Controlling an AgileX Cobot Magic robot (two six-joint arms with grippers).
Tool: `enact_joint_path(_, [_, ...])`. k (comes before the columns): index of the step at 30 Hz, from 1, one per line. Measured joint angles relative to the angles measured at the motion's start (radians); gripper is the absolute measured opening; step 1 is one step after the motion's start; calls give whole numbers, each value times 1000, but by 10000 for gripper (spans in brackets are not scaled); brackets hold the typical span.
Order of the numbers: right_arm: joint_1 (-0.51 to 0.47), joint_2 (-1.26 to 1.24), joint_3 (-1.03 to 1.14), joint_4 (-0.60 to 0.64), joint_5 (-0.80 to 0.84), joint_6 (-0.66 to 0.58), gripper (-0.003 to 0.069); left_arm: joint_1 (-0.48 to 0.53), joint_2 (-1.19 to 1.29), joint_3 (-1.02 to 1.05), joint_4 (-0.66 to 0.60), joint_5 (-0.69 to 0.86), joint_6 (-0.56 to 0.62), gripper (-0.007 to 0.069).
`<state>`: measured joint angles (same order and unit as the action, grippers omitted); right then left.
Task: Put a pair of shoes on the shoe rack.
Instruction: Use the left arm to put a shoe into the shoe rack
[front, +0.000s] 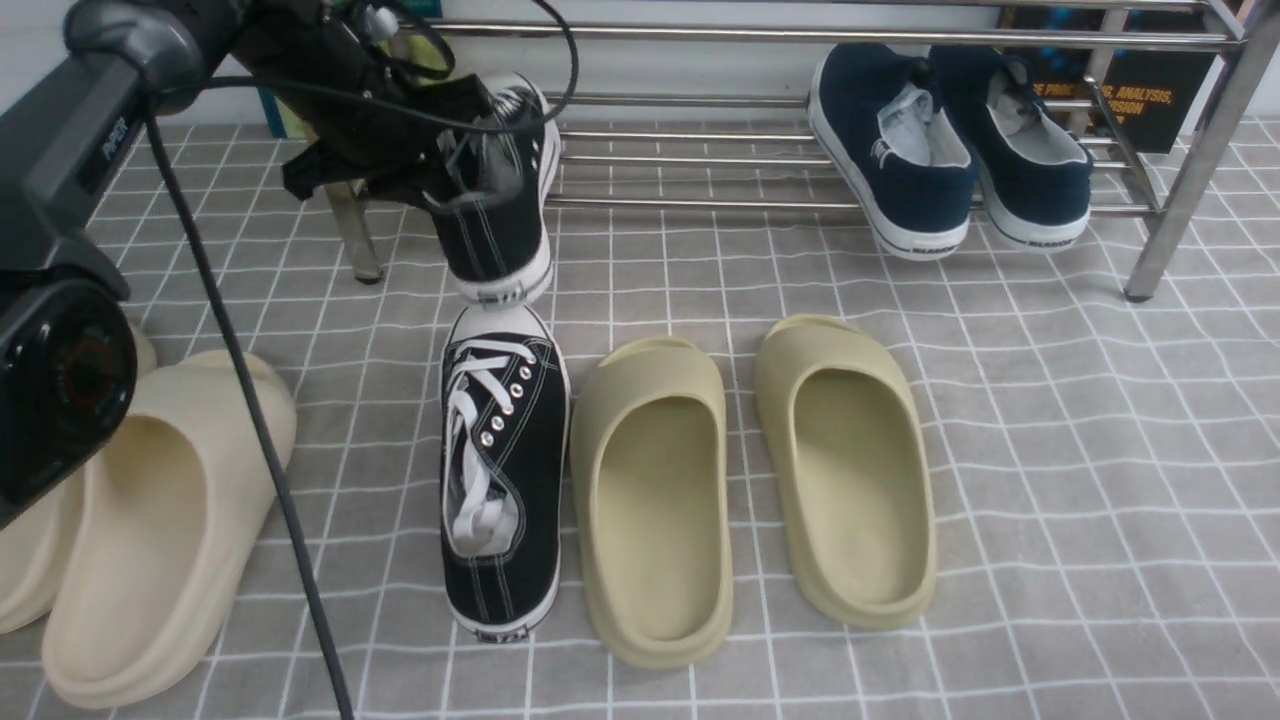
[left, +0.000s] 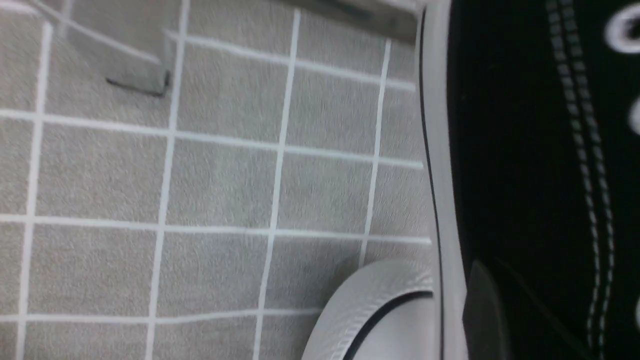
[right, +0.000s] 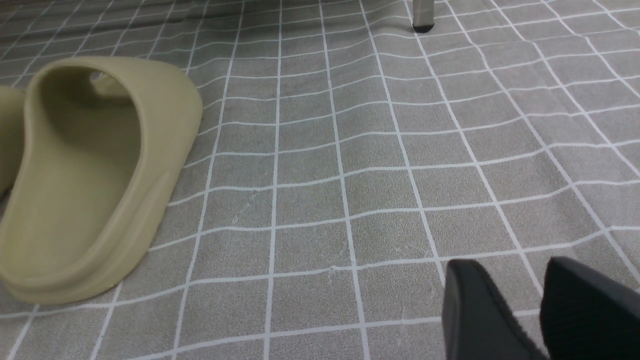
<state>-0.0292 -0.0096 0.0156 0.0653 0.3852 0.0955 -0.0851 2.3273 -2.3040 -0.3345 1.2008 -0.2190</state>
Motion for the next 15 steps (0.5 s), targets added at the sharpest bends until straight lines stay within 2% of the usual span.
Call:
enact_joint_path(3, [0, 0, 0, 0, 0, 0, 237, -30, 7, -4, 65, -16, 66, -13])
enact_joint_path(7, [0, 0, 0, 0, 0, 0, 237, -78, 8, -10, 214, -21, 71, -13])
enact_joint_path(11, [0, 0, 0, 0, 0, 0, 237, -112, 8, -10, 326, -33, 12, -13])
enact_joint_path(15, [0, 0, 0, 0, 0, 0, 237, -120, 10, -10, 368, -69, -86, -13])
